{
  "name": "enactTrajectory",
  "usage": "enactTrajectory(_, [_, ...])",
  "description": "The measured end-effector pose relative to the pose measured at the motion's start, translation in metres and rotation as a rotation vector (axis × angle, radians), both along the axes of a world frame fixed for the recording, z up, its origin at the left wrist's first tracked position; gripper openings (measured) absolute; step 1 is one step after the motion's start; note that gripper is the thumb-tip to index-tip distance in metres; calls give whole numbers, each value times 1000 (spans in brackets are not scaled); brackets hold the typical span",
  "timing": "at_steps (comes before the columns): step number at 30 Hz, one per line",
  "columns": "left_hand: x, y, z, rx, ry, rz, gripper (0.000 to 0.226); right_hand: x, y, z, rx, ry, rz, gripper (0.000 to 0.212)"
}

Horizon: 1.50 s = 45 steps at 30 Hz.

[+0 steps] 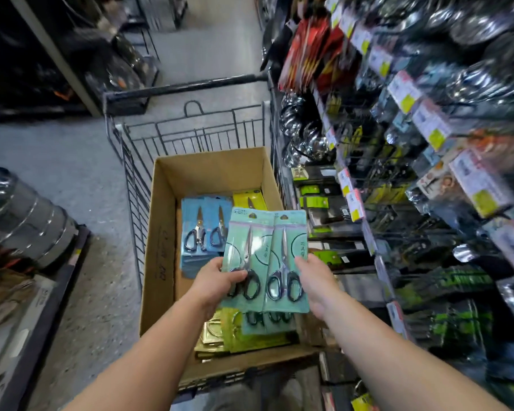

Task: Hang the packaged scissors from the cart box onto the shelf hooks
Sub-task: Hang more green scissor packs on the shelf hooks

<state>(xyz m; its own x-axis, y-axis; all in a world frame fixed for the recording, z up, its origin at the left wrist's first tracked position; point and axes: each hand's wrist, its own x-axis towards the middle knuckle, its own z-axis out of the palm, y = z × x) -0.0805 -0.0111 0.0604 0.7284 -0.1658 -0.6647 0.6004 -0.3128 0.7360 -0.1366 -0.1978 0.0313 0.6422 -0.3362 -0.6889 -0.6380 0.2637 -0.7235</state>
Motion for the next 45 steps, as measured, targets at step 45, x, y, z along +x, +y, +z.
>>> enactTrajectory(45, [-336,-35,43,-170,-146,-1322,20,-474,155,49,-233,-105,-1360,82])
